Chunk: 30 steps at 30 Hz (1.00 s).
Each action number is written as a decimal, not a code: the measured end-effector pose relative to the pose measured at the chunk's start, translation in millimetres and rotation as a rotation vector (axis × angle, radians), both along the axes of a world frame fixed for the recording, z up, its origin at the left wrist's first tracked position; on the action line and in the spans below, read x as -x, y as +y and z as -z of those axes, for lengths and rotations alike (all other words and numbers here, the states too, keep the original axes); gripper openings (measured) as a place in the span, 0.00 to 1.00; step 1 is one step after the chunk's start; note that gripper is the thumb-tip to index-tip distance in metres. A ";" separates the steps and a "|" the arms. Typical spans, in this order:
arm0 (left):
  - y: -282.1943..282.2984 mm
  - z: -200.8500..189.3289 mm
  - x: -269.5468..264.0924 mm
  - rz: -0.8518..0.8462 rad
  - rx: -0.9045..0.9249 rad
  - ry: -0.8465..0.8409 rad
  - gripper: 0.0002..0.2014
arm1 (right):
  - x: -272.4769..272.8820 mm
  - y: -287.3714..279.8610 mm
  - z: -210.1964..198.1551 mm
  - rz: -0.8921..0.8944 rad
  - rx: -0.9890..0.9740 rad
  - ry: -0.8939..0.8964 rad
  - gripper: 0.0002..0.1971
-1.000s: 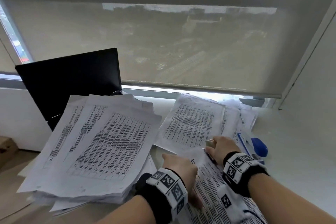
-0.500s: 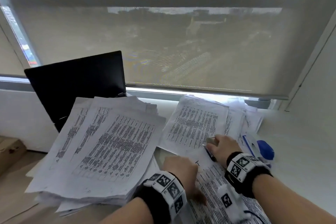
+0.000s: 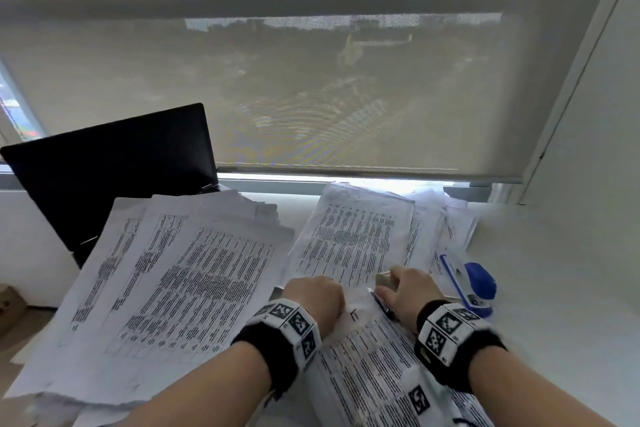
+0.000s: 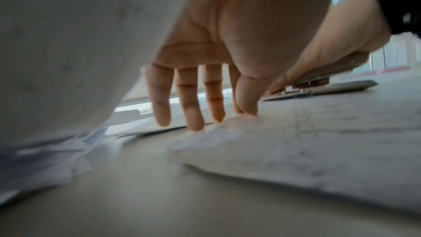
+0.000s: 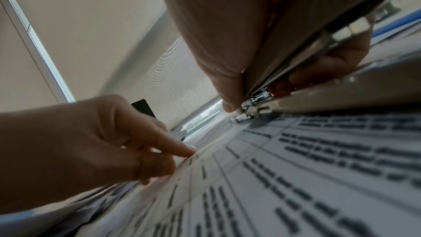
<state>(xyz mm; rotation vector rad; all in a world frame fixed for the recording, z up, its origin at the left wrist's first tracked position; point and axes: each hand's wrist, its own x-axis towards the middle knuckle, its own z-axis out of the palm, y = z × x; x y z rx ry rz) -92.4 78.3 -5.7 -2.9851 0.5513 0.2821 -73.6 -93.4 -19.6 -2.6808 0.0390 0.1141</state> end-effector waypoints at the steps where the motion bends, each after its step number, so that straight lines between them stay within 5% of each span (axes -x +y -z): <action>1: -2.0 -2.5 -1.0 0.024 -0.008 -0.021 0.11 | -0.1 0.3 0.4 0.003 -0.004 -0.003 0.14; 14: -20.4 -2.1 -13.8 0.155 -0.112 -0.005 0.08 | -0.9 -0.7 3.5 0.007 -0.047 -0.008 0.11; 23: 3.9 11.2 -21.6 0.157 0.318 0.044 0.05 | -0.1 1.0 1.5 0.018 -0.047 -0.013 0.11; 30: 9.6 11.9 -24.1 0.071 0.734 -0.084 0.08 | 0.0 2.0 1.8 0.024 -0.029 -0.004 0.13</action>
